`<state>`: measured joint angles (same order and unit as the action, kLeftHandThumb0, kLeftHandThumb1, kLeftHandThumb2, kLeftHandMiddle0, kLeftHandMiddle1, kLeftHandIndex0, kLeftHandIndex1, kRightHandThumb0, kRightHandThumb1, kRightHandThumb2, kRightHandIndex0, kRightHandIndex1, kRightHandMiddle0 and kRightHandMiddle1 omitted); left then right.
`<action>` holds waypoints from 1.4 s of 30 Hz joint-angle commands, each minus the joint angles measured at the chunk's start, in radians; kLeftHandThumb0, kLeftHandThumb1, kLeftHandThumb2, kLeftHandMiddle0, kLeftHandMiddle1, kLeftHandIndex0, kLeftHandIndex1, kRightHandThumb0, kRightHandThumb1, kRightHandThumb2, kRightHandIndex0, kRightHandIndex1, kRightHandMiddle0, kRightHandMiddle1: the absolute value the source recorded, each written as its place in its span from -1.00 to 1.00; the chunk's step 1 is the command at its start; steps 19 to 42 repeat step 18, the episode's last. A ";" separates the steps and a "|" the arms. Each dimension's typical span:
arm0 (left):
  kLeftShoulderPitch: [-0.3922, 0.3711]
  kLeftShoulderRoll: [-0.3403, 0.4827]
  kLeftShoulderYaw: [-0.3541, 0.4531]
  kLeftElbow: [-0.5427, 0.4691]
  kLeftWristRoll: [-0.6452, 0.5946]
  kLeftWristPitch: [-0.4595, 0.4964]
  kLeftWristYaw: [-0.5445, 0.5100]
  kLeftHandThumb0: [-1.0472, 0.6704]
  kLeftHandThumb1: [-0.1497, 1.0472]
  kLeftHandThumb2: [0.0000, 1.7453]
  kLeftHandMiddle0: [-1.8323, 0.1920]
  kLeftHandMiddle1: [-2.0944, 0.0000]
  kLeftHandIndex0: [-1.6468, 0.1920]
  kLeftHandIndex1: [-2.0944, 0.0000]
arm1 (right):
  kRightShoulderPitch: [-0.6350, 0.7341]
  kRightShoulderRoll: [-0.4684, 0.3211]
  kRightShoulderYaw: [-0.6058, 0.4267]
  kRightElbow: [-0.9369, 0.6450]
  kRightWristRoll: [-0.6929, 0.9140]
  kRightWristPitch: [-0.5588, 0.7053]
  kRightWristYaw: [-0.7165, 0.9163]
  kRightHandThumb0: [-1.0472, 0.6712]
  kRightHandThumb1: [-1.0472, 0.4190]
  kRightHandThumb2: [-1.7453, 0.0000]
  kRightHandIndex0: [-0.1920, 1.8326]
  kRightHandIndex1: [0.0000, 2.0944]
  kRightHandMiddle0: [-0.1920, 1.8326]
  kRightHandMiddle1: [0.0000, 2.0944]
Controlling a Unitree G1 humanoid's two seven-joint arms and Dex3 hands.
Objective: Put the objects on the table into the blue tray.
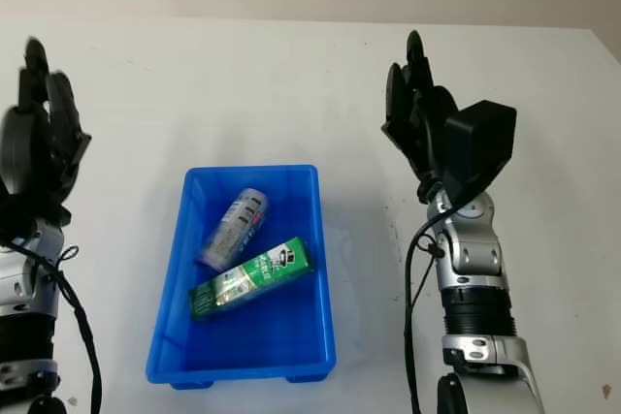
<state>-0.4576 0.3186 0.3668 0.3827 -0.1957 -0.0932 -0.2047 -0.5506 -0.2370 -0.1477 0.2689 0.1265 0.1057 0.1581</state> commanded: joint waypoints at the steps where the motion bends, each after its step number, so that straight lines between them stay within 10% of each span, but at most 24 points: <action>1: -0.030 0.012 -0.008 0.011 -0.017 -0.011 -0.016 -0.73 1.00 -0.16 1.00 0.99 1.00 1.00 | -0.016 -0.003 -0.003 -0.005 -0.001 -0.002 -0.004 -0.66 -1.00 0.16 -1.00 -1.00 -1.00 -1.00; 42: 0.013 0.001 -0.082 -0.084 -0.030 0.061 -0.048 -0.76 1.00 -0.18 1.00 0.97 1.00 0.99 | -0.001 0.008 -0.004 -0.035 0.007 0.013 -0.022 -0.66 -1.00 0.17 -1.00 -1.00 -1.00 -1.00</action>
